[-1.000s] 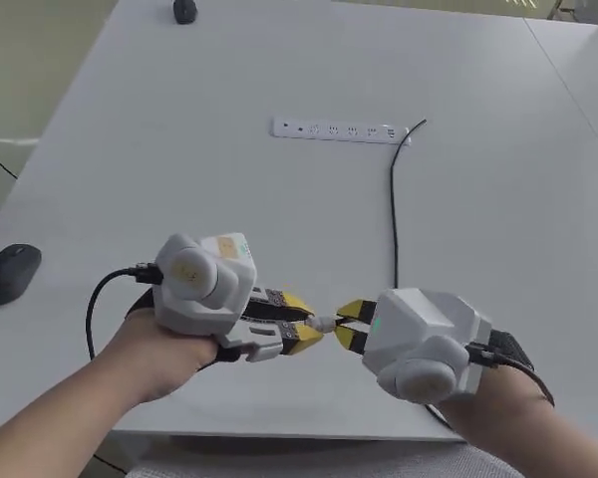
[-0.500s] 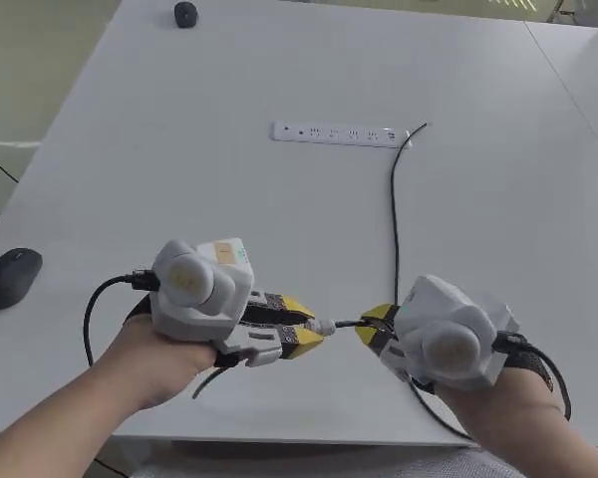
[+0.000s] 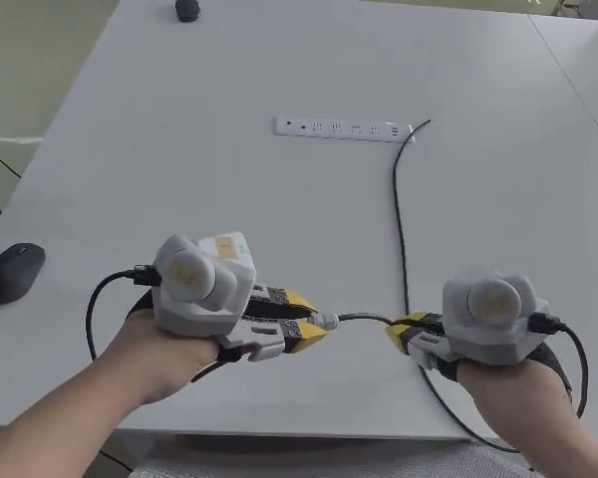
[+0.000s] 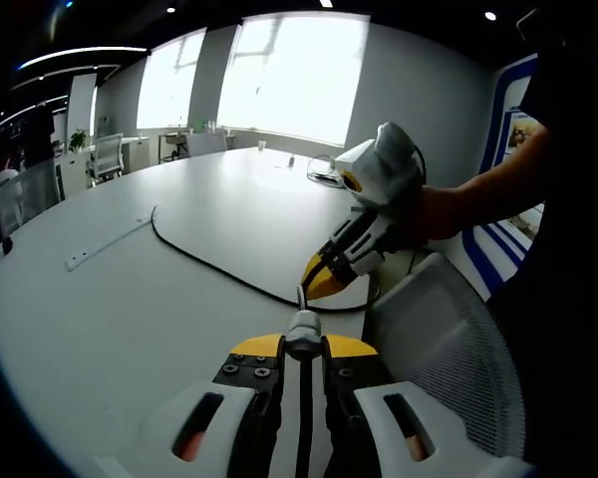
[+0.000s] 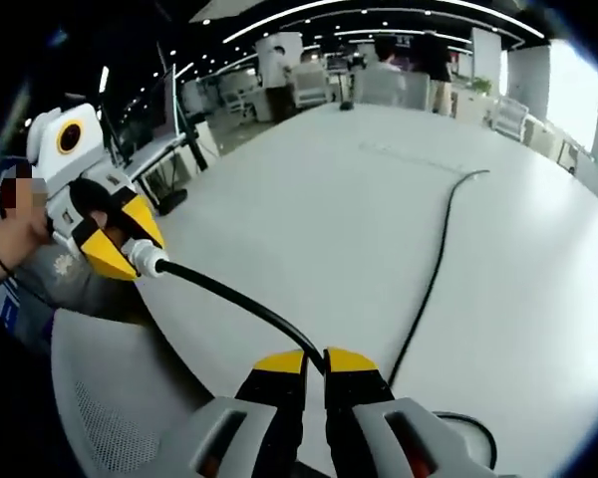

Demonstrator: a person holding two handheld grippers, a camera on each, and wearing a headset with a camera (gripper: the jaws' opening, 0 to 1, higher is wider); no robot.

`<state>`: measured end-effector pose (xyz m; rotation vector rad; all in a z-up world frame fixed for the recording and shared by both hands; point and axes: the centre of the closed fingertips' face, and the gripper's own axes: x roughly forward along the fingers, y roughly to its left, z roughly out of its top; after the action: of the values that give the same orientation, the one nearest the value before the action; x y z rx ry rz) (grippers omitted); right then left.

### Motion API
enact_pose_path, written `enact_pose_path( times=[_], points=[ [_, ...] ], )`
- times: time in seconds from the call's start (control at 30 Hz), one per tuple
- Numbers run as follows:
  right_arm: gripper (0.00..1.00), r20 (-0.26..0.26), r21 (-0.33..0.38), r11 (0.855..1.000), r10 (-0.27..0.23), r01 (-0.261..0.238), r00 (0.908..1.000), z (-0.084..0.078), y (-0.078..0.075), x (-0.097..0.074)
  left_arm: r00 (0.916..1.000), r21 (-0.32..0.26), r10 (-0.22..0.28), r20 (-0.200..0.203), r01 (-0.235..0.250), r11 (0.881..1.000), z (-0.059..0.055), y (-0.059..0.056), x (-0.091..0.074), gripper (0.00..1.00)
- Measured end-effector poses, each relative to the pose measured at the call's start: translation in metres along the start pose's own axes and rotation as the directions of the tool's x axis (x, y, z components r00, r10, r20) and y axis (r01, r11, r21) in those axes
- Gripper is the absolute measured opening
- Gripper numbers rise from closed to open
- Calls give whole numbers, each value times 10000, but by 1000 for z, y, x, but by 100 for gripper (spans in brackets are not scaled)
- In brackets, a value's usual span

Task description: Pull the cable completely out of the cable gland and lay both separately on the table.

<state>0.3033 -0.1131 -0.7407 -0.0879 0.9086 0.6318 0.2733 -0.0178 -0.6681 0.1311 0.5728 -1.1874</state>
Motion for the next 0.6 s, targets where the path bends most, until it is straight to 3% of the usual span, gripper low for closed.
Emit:
enact_pose_path(
  times=[0.1,0.2,0.5,0.6],
  points=[
    [0,-127,771,9970,-80,90,9999,-6,-6,2,10000,-14,2,-2,-2,10000,-1,0,0,15],
    [0,-136,1053,9944,60,-45,9999,-8,-6,3,10000,-23,-11,-6,11,10000,-1,-1,1,15],
    [1,0,666,9978,24,-24,10000,-5,-5,1,10000,-131,17,-41,-18,9999,-2,2,0,15],
    [3,142,-42,10000,20,-19,9999,-3,-6,-1,10000,-151,42,-39,-43,9999,-2,4,0,15]
  ],
)
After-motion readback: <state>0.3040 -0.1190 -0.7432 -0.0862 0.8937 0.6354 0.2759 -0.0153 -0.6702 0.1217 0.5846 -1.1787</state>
